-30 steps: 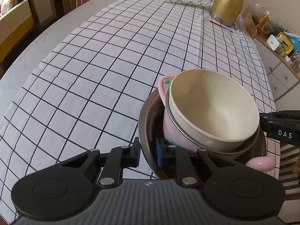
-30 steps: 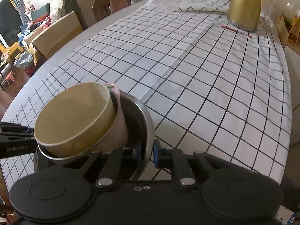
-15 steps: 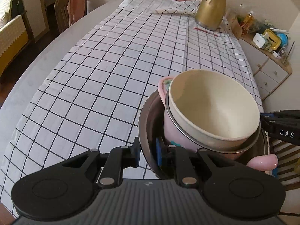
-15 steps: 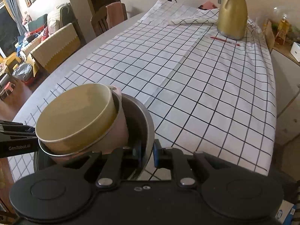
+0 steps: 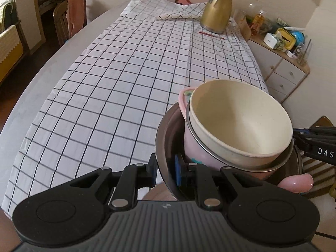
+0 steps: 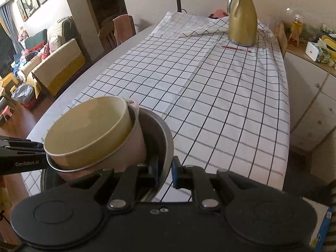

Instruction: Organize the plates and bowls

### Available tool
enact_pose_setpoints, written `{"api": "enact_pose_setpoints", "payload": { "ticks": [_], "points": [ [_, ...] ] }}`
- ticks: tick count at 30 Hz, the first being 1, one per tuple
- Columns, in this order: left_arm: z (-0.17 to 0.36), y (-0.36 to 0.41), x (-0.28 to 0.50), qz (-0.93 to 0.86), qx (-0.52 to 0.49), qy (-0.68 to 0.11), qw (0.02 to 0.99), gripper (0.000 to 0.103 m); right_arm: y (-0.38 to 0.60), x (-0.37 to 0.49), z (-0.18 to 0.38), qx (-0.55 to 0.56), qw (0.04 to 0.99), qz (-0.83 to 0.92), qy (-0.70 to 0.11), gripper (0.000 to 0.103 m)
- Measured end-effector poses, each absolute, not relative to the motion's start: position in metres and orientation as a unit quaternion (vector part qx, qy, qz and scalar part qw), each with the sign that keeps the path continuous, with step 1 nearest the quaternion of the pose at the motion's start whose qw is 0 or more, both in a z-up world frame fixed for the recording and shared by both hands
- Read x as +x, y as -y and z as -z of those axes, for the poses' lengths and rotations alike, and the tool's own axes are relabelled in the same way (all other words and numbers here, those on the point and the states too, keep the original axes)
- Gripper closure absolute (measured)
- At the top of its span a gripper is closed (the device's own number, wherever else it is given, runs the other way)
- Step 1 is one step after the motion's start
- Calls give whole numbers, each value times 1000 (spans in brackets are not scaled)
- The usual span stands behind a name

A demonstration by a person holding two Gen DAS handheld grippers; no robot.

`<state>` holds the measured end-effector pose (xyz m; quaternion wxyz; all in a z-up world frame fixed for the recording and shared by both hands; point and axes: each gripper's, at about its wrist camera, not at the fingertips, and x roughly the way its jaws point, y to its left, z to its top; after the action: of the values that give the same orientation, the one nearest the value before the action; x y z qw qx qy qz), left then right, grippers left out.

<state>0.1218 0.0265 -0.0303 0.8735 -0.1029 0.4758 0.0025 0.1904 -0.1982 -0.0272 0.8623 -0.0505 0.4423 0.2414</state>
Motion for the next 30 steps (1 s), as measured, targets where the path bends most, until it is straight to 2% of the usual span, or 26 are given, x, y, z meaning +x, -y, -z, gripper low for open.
{"api": "enact_pose_setpoints", "payload": {
  "ticks": [12, 30],
  "points": [
    [29, -25, 69, 18, -83, -481, 873, 87, 202, 127, 29, -32, 869, -228, -439, 90],
    [63, -23, 26, 24, -51, -492, 869, 88, 200, 72, 75, -18, 868, -223, -443, 90]
  ]
}}
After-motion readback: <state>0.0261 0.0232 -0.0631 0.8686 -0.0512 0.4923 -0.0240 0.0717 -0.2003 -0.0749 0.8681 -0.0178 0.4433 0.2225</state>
